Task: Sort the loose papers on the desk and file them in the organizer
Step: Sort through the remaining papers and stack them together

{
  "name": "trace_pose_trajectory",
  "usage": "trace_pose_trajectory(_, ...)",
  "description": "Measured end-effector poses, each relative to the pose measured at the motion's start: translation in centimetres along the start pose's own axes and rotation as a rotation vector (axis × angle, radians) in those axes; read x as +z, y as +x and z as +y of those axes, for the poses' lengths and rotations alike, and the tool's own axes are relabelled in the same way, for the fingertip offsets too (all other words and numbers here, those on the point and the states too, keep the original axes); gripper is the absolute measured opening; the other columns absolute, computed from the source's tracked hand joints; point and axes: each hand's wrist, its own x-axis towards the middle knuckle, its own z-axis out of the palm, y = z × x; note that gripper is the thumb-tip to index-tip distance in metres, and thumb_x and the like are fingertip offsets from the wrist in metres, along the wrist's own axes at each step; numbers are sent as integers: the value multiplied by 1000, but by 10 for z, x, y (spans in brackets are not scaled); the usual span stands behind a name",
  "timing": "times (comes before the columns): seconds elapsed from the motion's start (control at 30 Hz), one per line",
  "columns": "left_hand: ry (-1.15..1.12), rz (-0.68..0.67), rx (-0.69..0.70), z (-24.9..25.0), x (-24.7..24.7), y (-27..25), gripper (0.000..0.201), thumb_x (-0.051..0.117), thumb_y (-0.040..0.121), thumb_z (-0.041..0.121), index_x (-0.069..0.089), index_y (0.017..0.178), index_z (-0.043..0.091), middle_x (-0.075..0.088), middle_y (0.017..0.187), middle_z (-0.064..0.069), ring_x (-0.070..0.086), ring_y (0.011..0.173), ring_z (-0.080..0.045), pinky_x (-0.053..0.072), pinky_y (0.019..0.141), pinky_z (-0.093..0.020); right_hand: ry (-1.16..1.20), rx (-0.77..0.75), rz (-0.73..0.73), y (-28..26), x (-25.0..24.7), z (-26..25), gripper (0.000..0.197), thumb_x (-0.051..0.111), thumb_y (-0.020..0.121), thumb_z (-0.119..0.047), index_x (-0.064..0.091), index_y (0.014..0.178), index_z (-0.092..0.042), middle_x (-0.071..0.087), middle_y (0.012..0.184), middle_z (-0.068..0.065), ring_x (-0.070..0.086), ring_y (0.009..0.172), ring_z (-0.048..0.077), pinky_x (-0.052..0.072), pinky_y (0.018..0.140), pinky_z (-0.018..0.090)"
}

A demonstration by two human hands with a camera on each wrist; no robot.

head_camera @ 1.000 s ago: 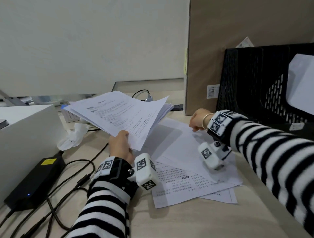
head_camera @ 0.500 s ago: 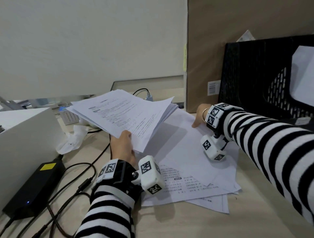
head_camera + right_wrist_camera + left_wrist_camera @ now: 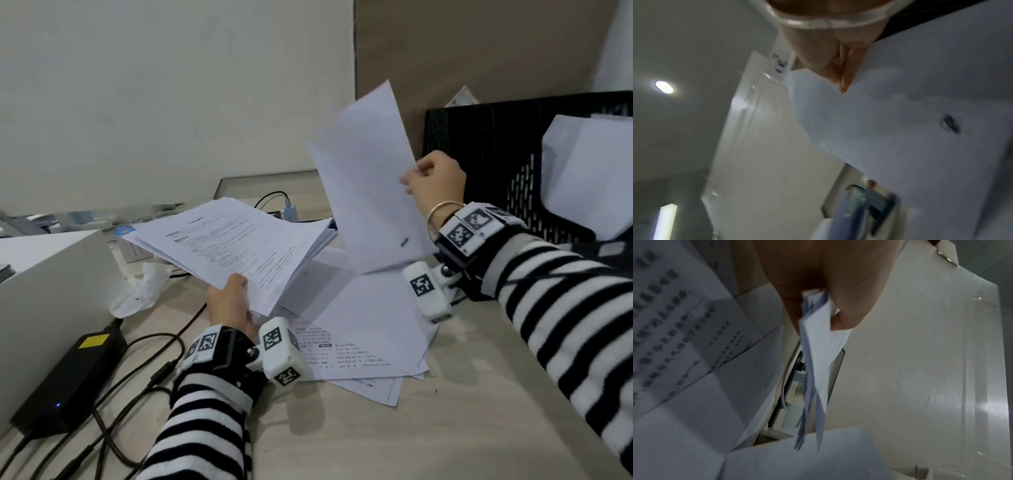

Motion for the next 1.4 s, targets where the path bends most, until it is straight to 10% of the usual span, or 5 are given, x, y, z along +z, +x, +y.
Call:
trace_pose_trajectory(0.37, 30, -113, -71, 5, 6, -22, 36, 48, 94, 7, 49, 129, 2, 62, 110, -13, 57, 69, -20, 45, 36, -16, 146, 110, -488, -83, -47, 22, 8, 66, 84, 1, 71, 88, -4, 66, 111, 0, 61, 97, -3, 49, 79, 7)
trace_pose_trajectory(0.6, 51, -159, -27, 4, 9, -21, 40, 43, 95, 4, 47, 135, 5, 62, 117, -13, 60, 75, -19, 50, 40, -19, 132, 159, -563, -89, -48, 39, 8, 65, 84, 3, 70, 90, 1, 66, 111, 0, 61, 100, -1, 48, 82, 11)
trace_pose_trajectory(1.0, -158, 251, 207, 9, -8, 5, 41, 47, 86, 5, 49, 126, 14, 59, 113, -2, 62, 107, -25, 51, 96, -41, 134, 228, -567, -101, -42, 42, 10, 67, 84, 0, 69, 83, -9, 71, 104, 5, 66, 97, 11, 50, 87, 20)
trace_pose_trajectory(1.23, -225, 189, 203, 11, -8, 10, 36, 47, 84, 2, 49, 116, 19, 64, 116, 0, 66, 103, -21, 54, 93, -43, 115, 378, -884, -113, -37, 38, 24, 59, 93, -19, 63, 116, -18, 64, 117, -1, 60, 107, 11, 50, 96, 27)
trace_pose_trajectory(1.4, -146, -74, 137, 3, 2, 1, 37, 43, 92, -1, 50, 128, 3, 63, 111, -5, 62, 76, -12, 52, 52, -17, 108, 456, -1018, -117, -41, 28, 29, 48, 98, -36, 62, 120, -25, 55, 128, -15, 70, 98, 16, 57, 75, 25)
